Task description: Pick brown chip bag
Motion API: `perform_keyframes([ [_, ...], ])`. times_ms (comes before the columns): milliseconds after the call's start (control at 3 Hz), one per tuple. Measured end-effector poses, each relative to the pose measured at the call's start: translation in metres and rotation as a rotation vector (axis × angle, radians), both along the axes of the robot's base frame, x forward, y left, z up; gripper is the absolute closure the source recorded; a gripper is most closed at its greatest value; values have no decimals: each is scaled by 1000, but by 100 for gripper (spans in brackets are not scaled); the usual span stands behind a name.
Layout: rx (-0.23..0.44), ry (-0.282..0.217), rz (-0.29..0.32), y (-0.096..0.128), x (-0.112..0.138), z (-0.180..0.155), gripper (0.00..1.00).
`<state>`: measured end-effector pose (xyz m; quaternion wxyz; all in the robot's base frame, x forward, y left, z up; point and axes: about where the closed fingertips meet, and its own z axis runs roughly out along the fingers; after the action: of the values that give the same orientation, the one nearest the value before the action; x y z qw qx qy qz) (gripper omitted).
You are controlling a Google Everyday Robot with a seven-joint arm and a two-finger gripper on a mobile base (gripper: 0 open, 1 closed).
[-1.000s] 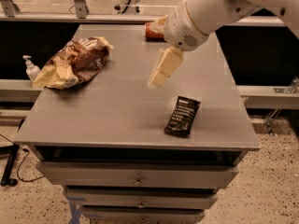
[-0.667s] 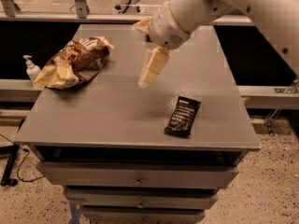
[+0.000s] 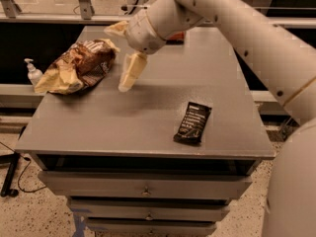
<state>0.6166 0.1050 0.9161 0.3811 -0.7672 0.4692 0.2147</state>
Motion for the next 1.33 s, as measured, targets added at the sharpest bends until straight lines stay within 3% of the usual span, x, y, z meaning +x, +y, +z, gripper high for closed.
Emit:
perform_keyframes([
  [333,67,-44,15,28,24,-1,0],
  [667,88,-93,22,47,53,0,0],
  [1000,91,-108,26,63,74,-5,0],
  [1333,95,-87,5,79,85,-18,0],
])
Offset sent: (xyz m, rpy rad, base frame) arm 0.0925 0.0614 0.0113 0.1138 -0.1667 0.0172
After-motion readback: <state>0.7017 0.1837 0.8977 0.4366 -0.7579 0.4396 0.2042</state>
